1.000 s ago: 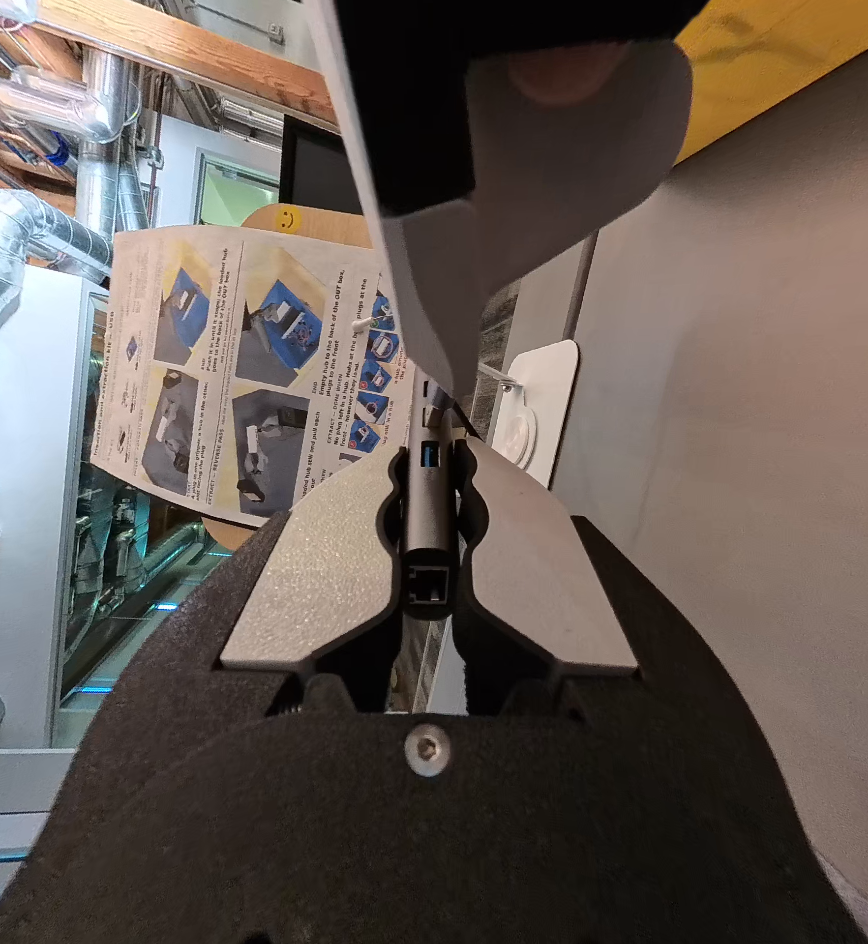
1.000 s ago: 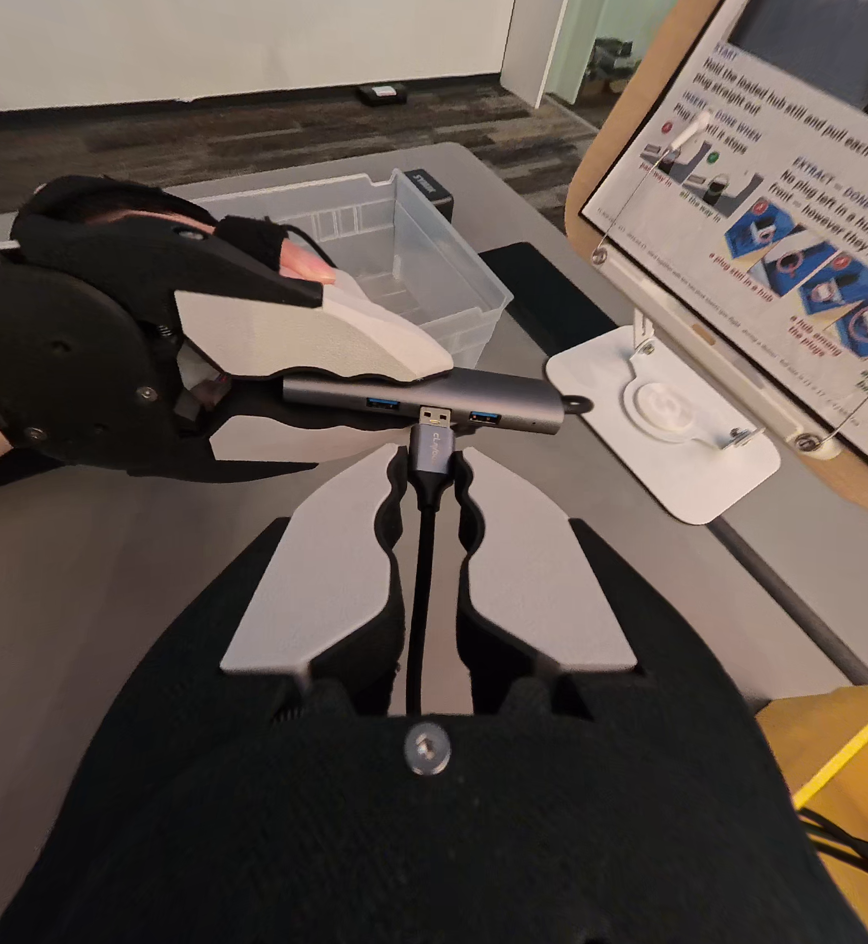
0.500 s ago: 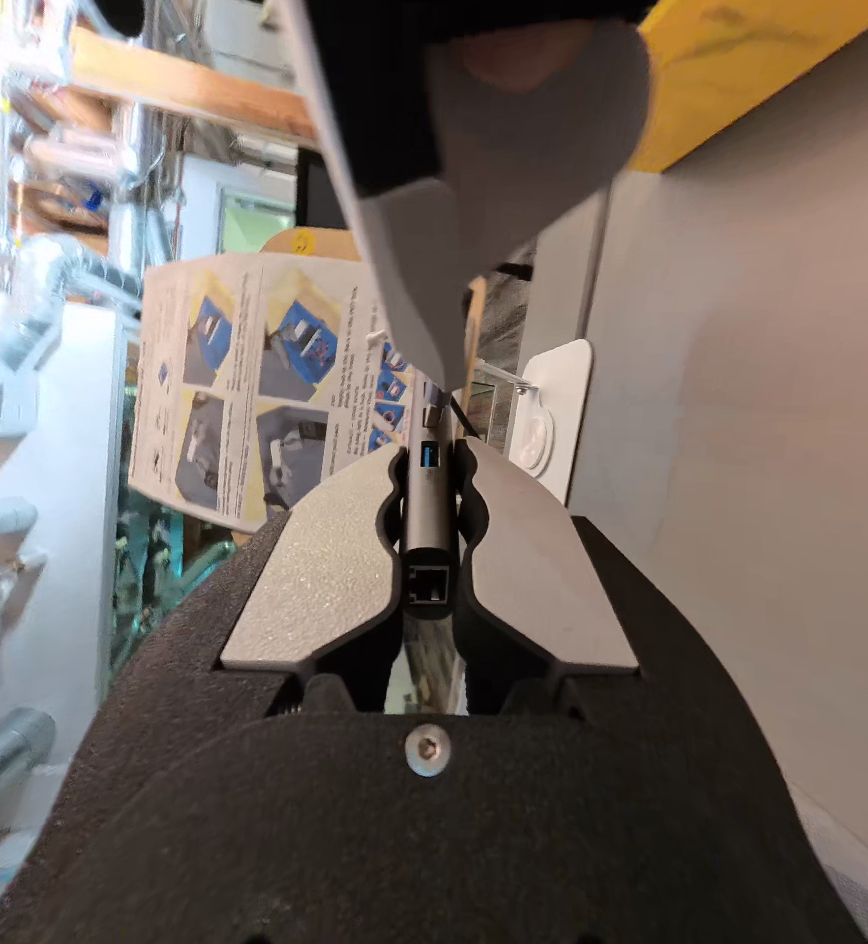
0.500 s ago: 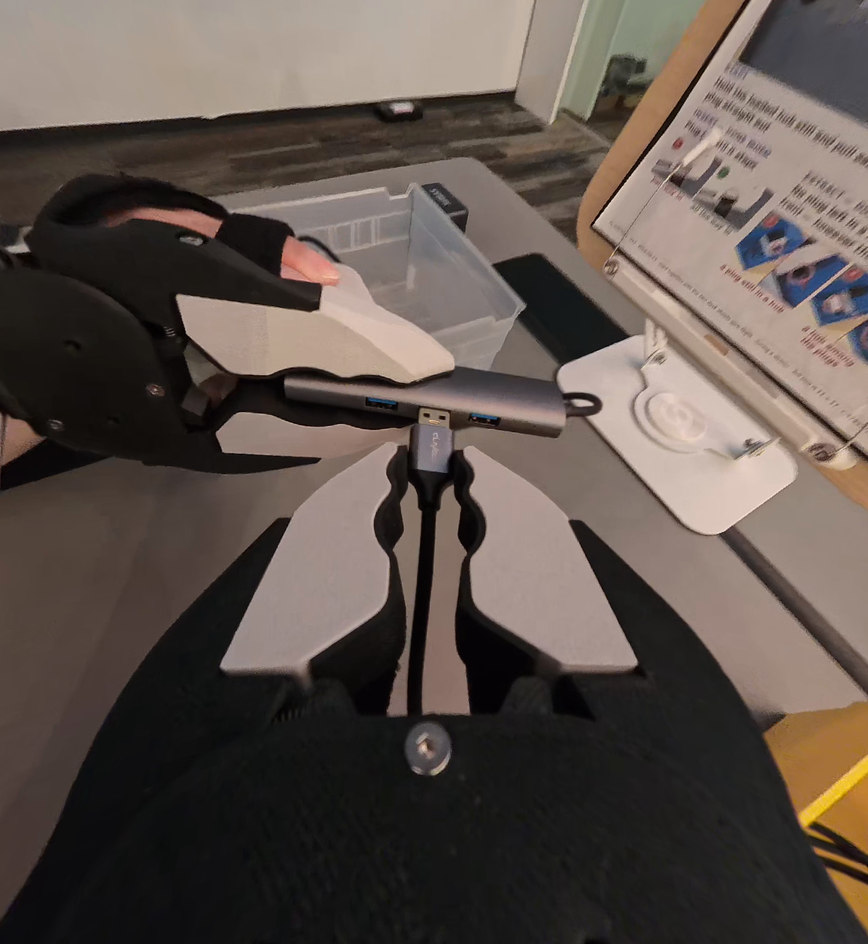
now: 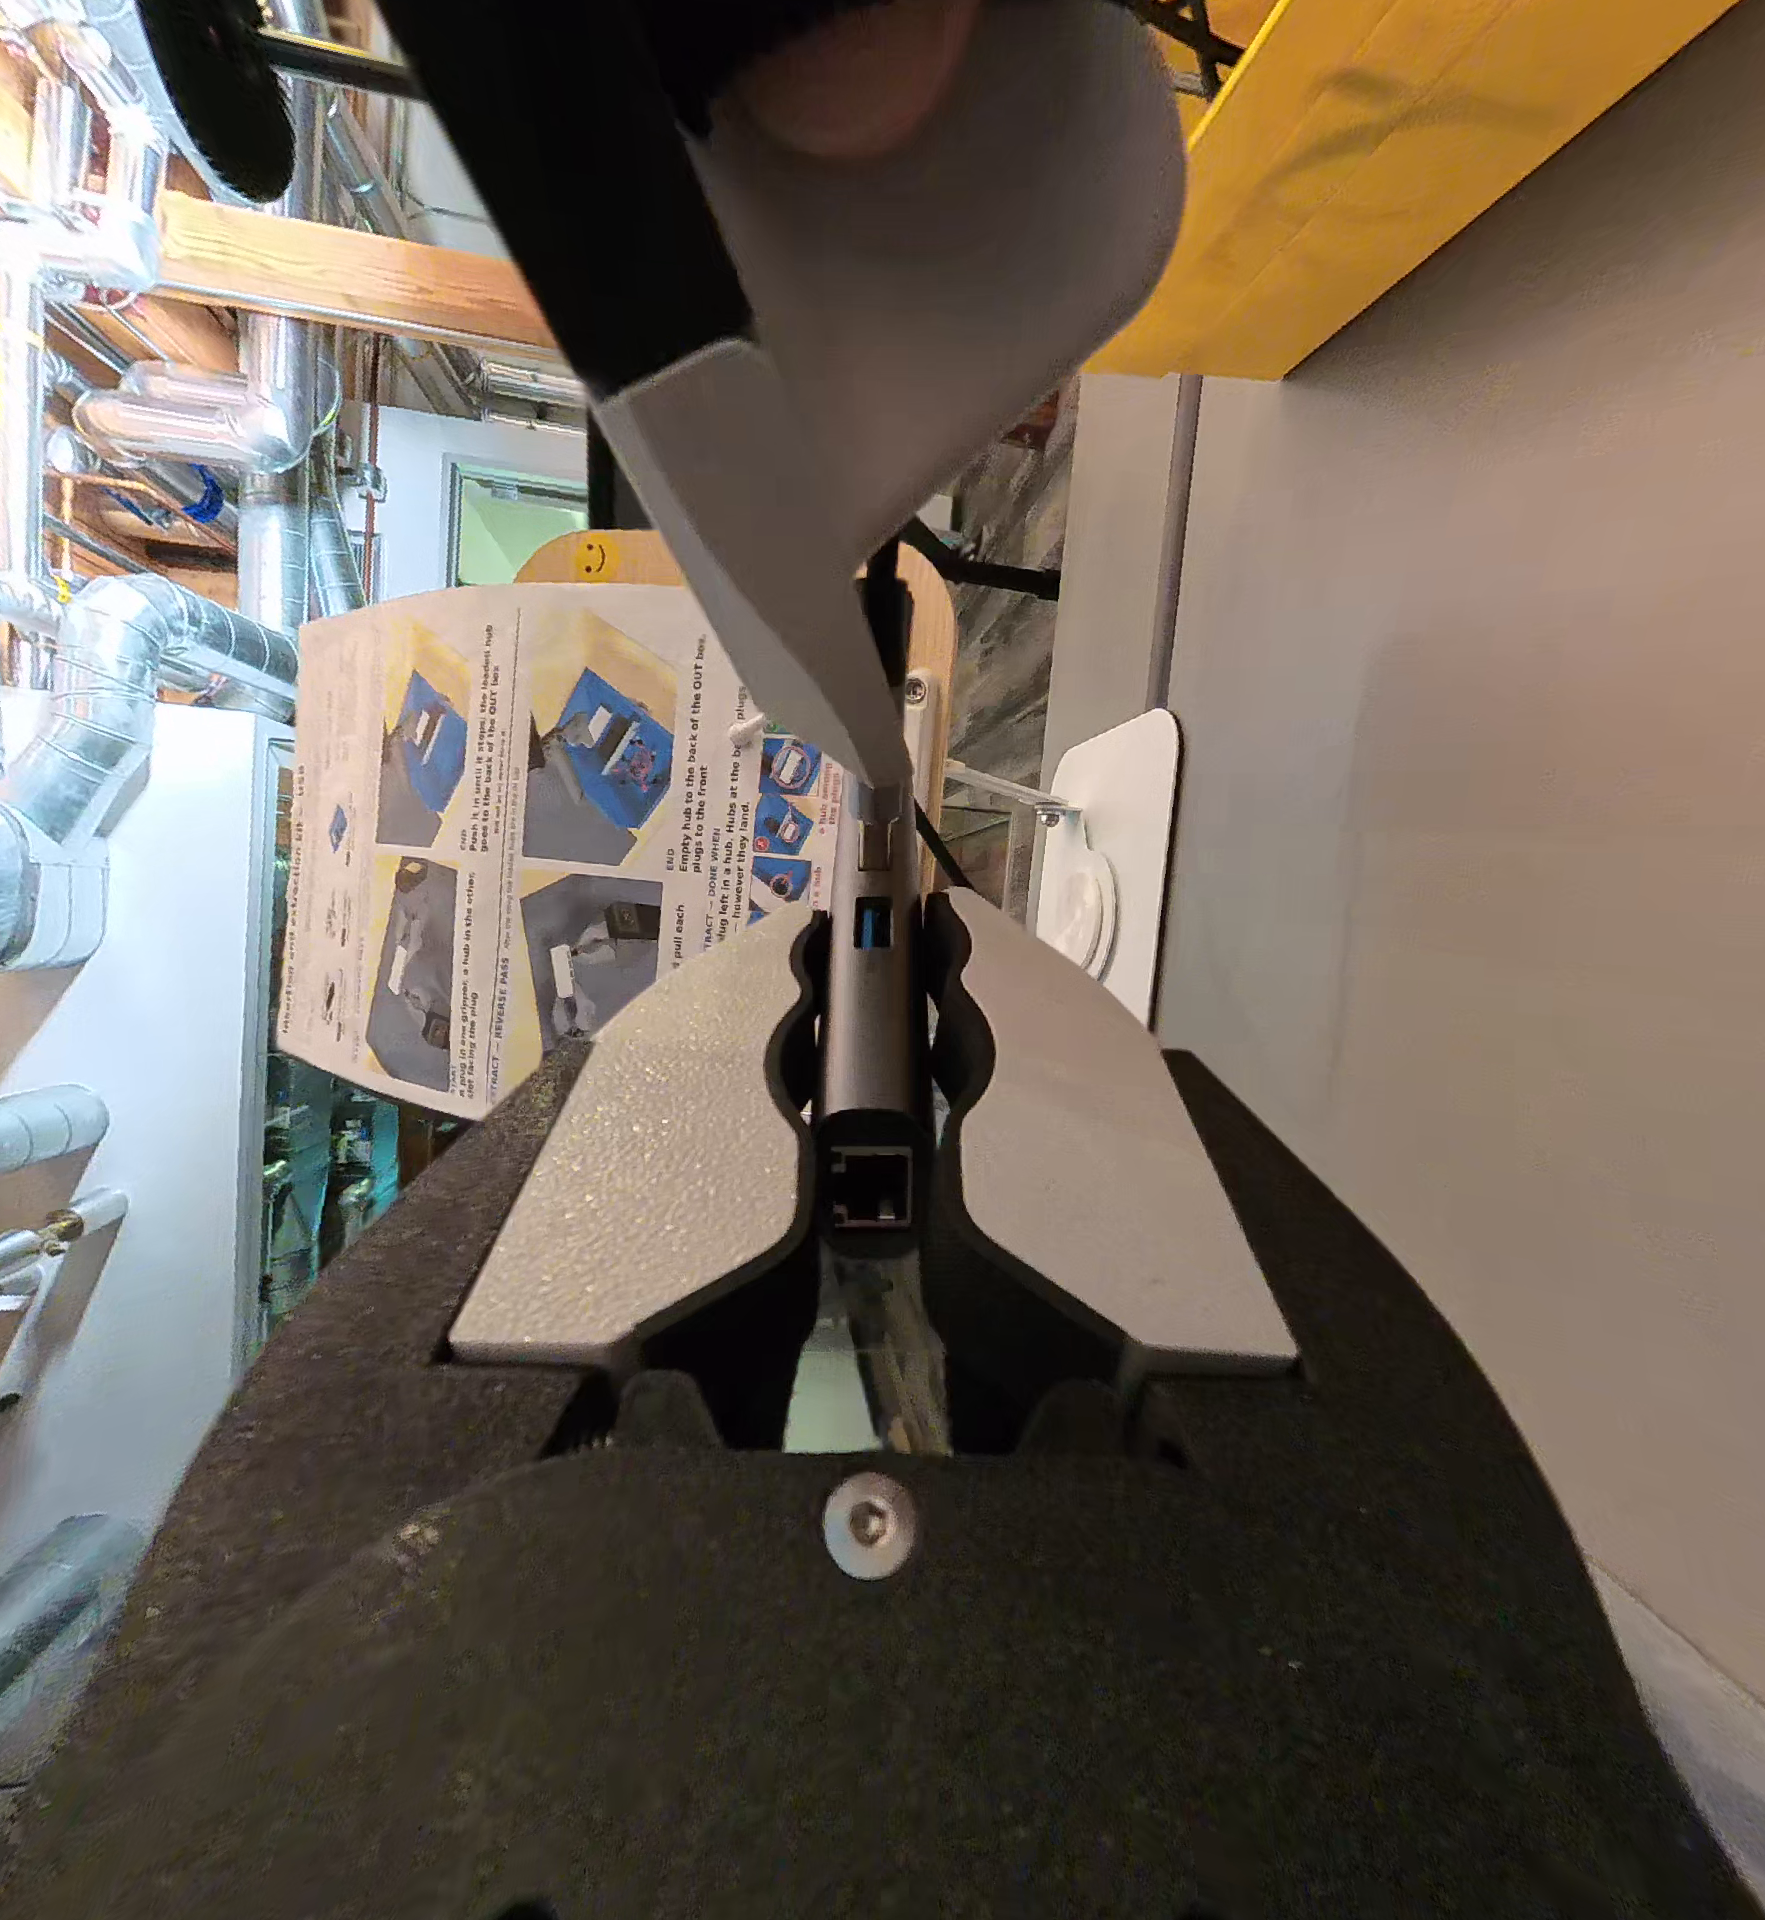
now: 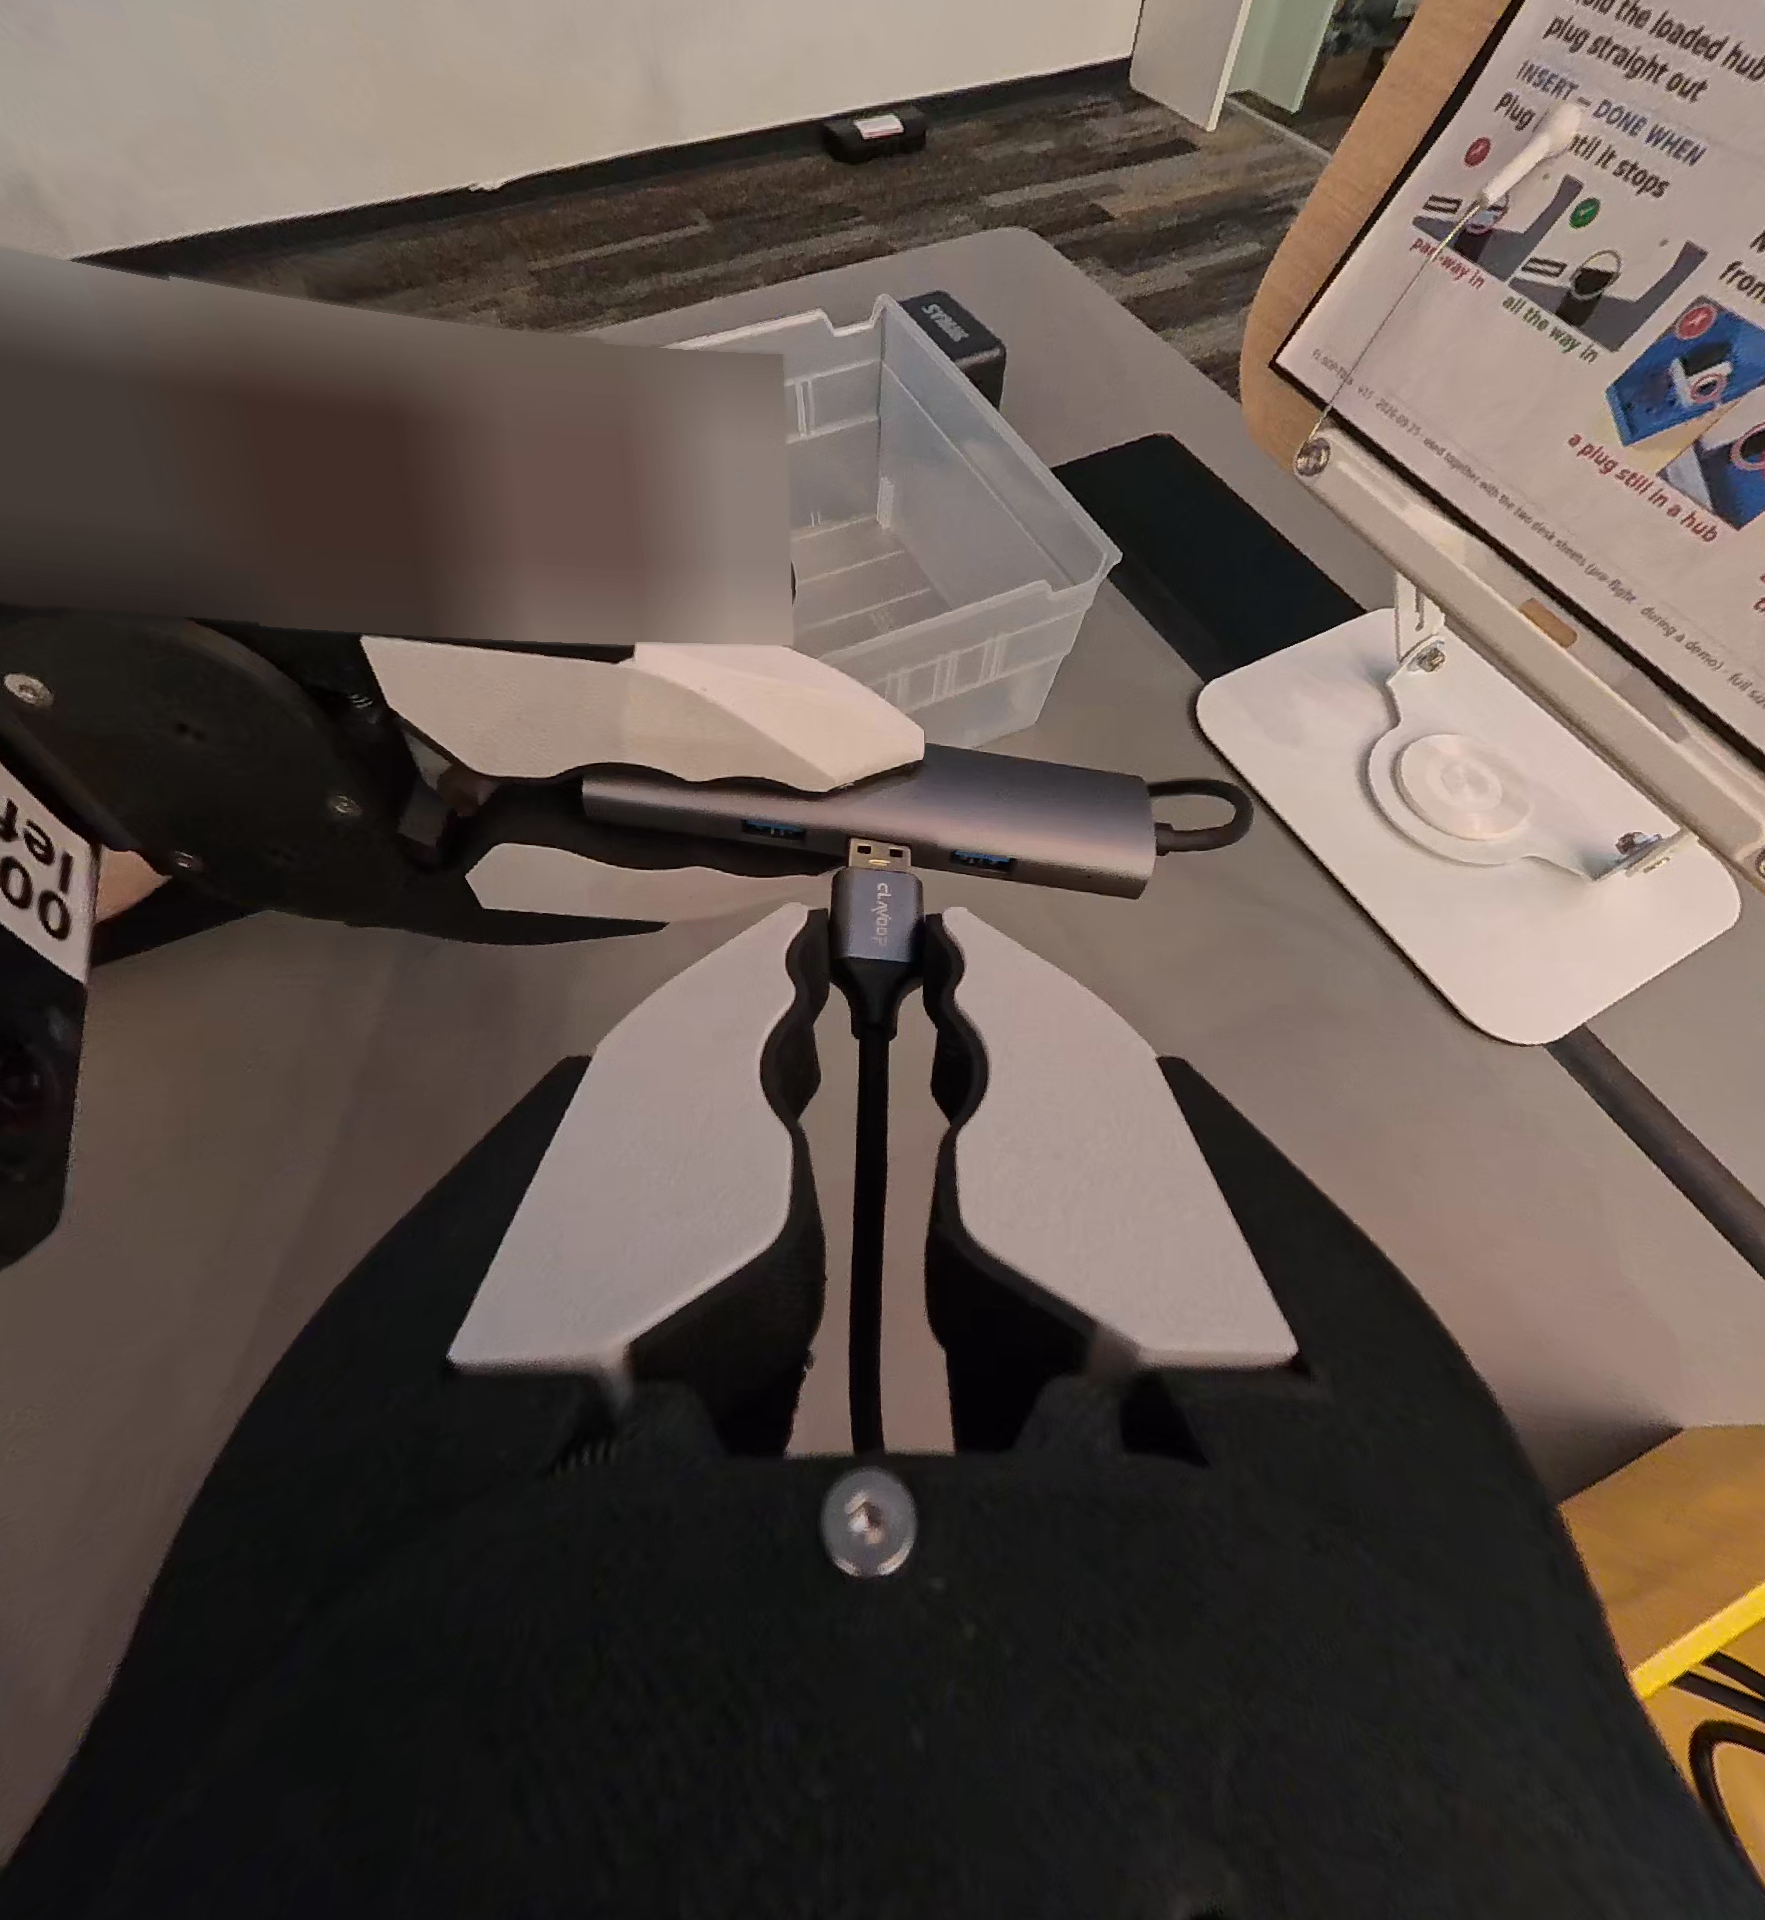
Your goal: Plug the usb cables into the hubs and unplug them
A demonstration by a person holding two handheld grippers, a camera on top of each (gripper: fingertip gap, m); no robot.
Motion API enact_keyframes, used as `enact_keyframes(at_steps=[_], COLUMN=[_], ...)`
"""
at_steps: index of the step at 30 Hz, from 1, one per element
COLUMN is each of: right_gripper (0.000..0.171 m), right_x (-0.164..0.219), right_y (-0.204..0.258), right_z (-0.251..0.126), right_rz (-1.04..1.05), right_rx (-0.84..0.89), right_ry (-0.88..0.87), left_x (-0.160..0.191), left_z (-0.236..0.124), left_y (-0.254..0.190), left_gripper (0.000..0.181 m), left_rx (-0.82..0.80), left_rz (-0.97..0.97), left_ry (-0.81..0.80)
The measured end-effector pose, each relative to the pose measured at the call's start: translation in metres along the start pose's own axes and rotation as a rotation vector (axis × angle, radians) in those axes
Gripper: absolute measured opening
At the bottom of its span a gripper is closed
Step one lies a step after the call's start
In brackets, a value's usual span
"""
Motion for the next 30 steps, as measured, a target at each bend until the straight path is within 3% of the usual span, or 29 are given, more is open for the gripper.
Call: enact_keyframes(at_steps=[30], right_gripper=[0.018], right_x=[-0.0092], right_y=[0.0054], right_z=[-0.0072], right_rz=[0.008], right_rx=[-0.002], right_ry=[-0.042], left_x=[-0.0038], left_z=[-0.0059], left_y=[0.0081], left_gripper=[0.016], left_rx=[-0.057], left_rz=[-0.021], left_ry=[-0.017])
Point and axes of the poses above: each gripper's, where its closed fingertips meet, z out along the fingers, x out of its underside, y = z × x across the jaws, the point moved 2 cm from there along -z, back along the fingers, and after that the axes turned 11 degrees about y, right-handed, at the moved point
